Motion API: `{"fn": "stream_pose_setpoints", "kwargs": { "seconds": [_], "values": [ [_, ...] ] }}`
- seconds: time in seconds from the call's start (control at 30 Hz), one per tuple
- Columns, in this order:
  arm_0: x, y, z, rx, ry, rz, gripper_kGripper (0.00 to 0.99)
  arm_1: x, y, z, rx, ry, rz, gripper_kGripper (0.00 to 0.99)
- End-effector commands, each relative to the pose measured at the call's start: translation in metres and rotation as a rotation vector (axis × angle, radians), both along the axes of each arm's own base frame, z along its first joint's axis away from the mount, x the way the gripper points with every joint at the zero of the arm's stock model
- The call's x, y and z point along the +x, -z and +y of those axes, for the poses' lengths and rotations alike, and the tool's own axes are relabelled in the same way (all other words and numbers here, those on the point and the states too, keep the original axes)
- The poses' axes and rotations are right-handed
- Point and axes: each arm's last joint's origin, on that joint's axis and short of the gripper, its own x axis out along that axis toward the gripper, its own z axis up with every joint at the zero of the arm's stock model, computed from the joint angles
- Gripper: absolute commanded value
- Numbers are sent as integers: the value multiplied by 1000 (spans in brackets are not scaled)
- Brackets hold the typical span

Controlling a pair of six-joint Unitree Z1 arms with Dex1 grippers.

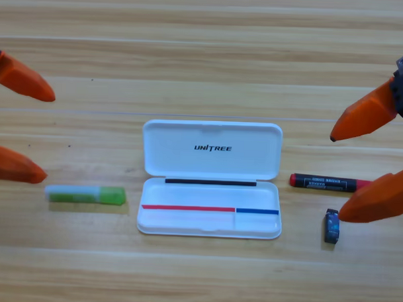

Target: Clean up eraser and pencils

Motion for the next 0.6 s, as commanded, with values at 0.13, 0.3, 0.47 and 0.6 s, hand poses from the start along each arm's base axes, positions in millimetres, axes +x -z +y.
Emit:
{"fn": "stream_pose_setpoints", "kwargs": {
  "seconds": [0.13, 0.3, 0.47, 0.6],
  "values": [
    [1, 13, -4, 35, 17, 42, 990, -7, 10, 3, -35, -11, 37, 986],
    [3, 15, -5, 38, 18, 47, 990, -5, 12, -1, -82, 69, 10, 986],
    [11, 10, -7, 69, 7, 25, 990, 5, 34, -5, -243, 303, -14, 988],
    [35, -6, -17, 158, 21, 14, 990, 19, 55, -3, -357, 530, -20, 988]
  ]
}}
